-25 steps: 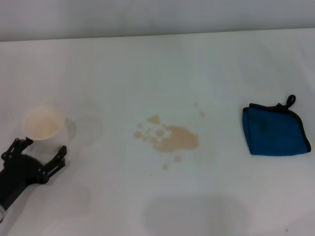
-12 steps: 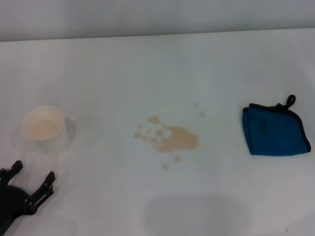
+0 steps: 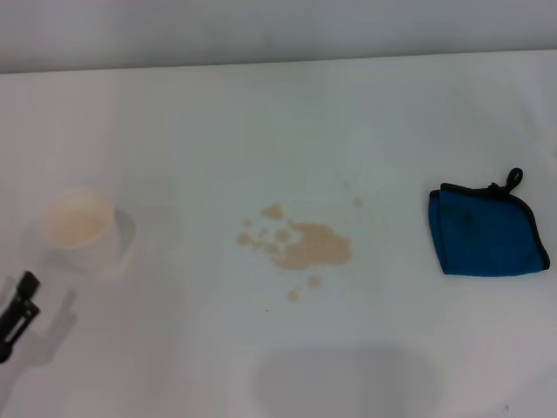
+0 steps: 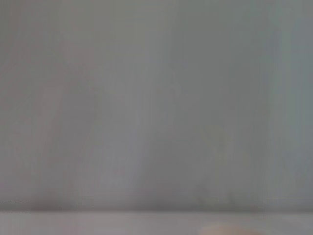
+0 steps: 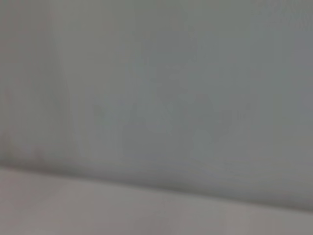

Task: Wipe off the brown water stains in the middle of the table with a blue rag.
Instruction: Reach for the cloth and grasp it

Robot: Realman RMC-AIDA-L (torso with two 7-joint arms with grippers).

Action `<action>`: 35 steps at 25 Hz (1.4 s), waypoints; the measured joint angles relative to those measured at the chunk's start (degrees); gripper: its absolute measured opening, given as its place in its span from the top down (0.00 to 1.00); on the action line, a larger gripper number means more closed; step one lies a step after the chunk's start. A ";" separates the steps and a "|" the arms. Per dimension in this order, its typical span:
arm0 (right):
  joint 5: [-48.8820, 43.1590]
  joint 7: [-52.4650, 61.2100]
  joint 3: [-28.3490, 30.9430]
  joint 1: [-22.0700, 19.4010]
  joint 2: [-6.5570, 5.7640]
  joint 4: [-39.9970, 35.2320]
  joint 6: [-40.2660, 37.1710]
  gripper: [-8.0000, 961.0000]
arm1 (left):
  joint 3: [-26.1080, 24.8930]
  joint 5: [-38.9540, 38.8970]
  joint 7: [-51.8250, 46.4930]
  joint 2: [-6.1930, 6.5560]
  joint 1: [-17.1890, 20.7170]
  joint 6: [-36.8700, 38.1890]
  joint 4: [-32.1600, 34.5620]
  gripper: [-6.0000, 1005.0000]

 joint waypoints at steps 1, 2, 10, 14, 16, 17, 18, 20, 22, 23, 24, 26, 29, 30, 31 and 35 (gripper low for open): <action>-3.52 3.39 -0.15 0.20 0.06 -2.21 0.87 0.17 | 0.00 -0.63 0.14 0.00 0.00 -0.48 0.00 0.12; -6.40 6.31 -0.31 0.44 0.10 -4.46 1.93 0.17 | 0.00 -1.11 0.26 -0.01 0.00 -0.85 0.04 0.12; -24.93 30.77 -3.61 6.41 -0.71 -19.28 16.49 0.17 | 0.01 -5.26 0.60 -0.03 -0.07 -1.42 -0.12 0.12; -34.63 41.41 -11.38 9.96 -0.43 -27.15 22.93 0.17 | 0.00 -7.90 0.94 0.08 -0.05 -1.77 -0.17 0.12; -39.30 45.96 -16.71 11.63 0.01 -29.83 24.83 0.17 | 0.00 -8.25 0.97 0.16 -0.06 -2.11 0.16 0.12; -41.53 48.19 -19.79 12.58 0.21 -30.40 25.73 0.17 | 0.00 -8.41 1.03 0.19 -0.20 -2.28 0.39 0.12; -42.82 49.14 -21.36 13.10 0.26 -30.37 25.86 0.17 | 0.00 -8.55 1.09 0.28 -0.39 -2.34 0.48 0.12; -47.08 51.78 -26.63 15.19 0.66 -28.97 26.44 0.17 | 0.01 -8.82 1.16 0.48 -0.88 -2.40 0.55 0.12; -50.78 53.39 -29.97 17.04 1.11 -26.41 26.29 0.17 | 0.00 -9.16 1.19 0.63 -1.14 -2.54 0.80 0.12; -52.18 53.94 -31.04 18.42 1.27 -24.18 26.09 0.17 | 0.01 -9.31 1.19 0.65 -1.09 -2.74 1.27 0.12; -53.52 54.53 -31.79 19.75 1.34 -21.91 25.91 0.18 | 0.00 -9.54 1.20 0.67 -0.88 -2.99 1.91 0.12; -55.50 55.60 -32.52 22.73 1.32 -17.00 25.43 0.18 | -0.02 -9.60 1.21 0.74 -0.21 -3.28 3.30 0.12; -59.26 56.97 -33.01 26.65 1.35 -11.91 23.90 0.18 | -0.06 -10.05 1.22 0.97 0.34 -3.24 4.28 0.12; -60.58 57.43 -33.33 27.50 1.42 -10.81 23.37 0.18 | -0.07 -10.21 1.24 1.03 0.35 -3.13 4.34 0.12; -61.36 57.93 -33.96 28.10 1.44 -9.94 22.73 0.18 | -0.07 -10.30 1.29 1.05 0.35 -3.03 4.35 0.12; -62.63 59.92 -36.07 29.77 1.40 -7.61 20.73 0.22 | -0.08 -10.50 2.09 1.12 0.27 -2.87 4.38 0.12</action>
